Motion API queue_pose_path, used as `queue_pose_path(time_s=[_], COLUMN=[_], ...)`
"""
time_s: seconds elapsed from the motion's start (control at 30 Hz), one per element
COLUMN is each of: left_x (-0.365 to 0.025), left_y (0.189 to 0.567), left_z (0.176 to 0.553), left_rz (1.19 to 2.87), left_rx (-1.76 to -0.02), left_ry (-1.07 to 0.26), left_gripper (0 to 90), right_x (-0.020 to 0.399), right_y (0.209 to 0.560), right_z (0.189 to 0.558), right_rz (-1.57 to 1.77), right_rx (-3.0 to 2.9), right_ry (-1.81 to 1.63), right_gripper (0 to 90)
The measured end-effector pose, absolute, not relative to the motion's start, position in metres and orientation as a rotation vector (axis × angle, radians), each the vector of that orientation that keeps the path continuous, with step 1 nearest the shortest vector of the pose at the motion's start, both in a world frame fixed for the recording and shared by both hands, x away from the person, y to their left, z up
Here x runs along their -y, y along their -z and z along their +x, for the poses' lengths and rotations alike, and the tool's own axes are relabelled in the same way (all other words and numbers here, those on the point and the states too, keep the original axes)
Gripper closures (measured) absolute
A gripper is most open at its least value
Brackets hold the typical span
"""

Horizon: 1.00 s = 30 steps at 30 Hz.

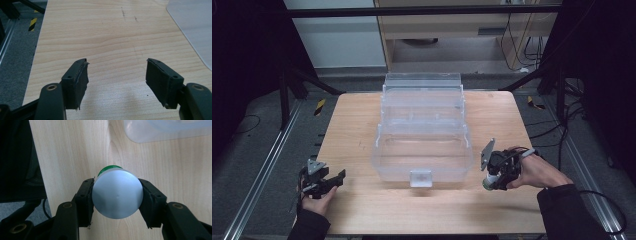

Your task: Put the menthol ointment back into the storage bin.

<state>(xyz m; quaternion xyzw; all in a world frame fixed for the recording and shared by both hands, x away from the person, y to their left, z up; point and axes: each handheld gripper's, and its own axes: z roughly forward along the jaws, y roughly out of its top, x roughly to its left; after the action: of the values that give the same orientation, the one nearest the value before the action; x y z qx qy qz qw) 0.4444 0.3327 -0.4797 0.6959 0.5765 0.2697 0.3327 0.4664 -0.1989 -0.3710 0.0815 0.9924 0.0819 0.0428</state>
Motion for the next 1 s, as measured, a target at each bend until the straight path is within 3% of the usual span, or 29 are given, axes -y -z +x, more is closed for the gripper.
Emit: queue_pose_path(time_s=[0.3, 1.0], left_x=[-0.333, -0.333], left_y=[0.48, 0.481], left_z=[0.445, 0.445], left_rz=[1.816, 1.819], left_rx=[-1.508, -1.515], left_ry=[-0.699, -0.696], left_gripper=[33.7, 33.7], right_x=[0.195, 0.169], right_y=[0.34, 0.305], right_z=[0.474, 0.5], right_rz=[0.248, 0.229], right_rx=[-3.023, -3.013], right_ry=[-0.256, -0.26], right_gripper=[50.1, 50.1])
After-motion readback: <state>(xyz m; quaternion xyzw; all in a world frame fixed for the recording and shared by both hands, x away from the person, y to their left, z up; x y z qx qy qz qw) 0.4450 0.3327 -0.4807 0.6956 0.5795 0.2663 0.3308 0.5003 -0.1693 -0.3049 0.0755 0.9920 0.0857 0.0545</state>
